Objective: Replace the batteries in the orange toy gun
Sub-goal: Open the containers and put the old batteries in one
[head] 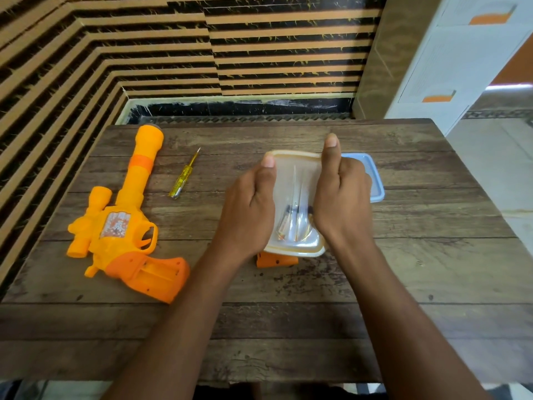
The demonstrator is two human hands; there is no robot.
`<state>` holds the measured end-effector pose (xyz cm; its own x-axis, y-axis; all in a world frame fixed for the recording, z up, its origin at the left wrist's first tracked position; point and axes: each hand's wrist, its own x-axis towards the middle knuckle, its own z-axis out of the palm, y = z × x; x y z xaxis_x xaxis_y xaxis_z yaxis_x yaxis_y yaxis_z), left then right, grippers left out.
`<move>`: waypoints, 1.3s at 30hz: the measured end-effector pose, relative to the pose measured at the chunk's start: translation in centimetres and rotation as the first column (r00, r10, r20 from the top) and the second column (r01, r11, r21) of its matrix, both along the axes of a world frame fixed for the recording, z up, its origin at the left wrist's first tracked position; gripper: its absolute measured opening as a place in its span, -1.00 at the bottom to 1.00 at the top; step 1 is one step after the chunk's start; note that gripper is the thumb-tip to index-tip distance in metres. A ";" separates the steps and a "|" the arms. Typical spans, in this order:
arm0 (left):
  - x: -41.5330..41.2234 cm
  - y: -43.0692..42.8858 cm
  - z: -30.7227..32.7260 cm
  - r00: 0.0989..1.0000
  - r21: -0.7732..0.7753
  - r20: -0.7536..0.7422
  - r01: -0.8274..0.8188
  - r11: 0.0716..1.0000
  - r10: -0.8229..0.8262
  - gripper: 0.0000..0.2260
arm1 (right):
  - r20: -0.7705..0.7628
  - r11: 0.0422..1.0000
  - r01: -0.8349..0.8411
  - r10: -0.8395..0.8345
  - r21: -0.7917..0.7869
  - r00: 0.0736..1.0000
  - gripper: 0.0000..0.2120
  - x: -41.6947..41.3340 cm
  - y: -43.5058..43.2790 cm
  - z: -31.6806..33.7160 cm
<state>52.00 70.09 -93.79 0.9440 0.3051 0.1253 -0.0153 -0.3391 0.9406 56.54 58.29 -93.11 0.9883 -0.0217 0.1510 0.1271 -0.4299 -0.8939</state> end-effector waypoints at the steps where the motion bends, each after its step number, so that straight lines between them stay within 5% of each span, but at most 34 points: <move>1: 0.0 0.0 -0.2 0.999 -0.047 -0.034 -0.016 0.999 0.015 -0.66 | 0.004 1.000 -0.004 0.004 -0.001 1.000 -0.41 -0.1 0.1 0.0; 4: -0.3 -0.4 0.5 0.994 -0.125 -0.093 -0.072 0.990 0.061 -0.69 | 0.040 0.999 -0.024 0.026 -0.030 0.999 -0.40 -0.4 0.5 -0.1; 9: -0.2 0.0 0.5 0.976 0.100 -0.053 -0.206 0.973 0.212 -0.49 | 0.134 0.997 -0.049 0.057 -0.064 0.989 -0.46 -0.7 0.9 -0.9; 17: 1.1 0.5 0.4 0.924 -0.149 -0.035 -0.381 0.913 0.380 -0.52 | 0.120 0.981 -0.115 0.134 -0.160 0.984 -0.51 -1.5 1.7 -1.8; 25: 1.0 0.4 -1.6 0.974 -0.019 -0.069 -0.218 0.976 0.217 -0.65 | 0.015 0.995 0.018 -0.017 -0.098 1.000 -0.41 0.1 1.4 -1.9; 29: 1.7 0.9 -2.6 0.959 0.054 -0.098 -0.263 0.963 0.267 -0.76 | -0.019 0.992 0.014 -0.017 -0.125 1.000 -0.59 0.2 1.0 -2.4; 36: 1.8 0.2 -2.8 0.950 0.014 -0.105 -0.293 0.956 0.293 -0.41 | -0.030 0.997 0.018 -0.020 -0.081 0.999 -0.73 0.7 1.0 -3.2; 39: 1.9 0.0 -2.7 0.964 0.079 -0.086 -0.246 0.966 0.253 -0.47 | -0.001 0.994 0.039 -0.040 -0.102 0.999 -0.71 0.8 1.0 -3.0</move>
<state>53.88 70.11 -96.45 0.8474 0.5266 0.0674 0.1661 -0.3835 0.9085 57.38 59.32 -96.14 0.9874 -0.0455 0.1515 0.1056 -0.5236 -0.8454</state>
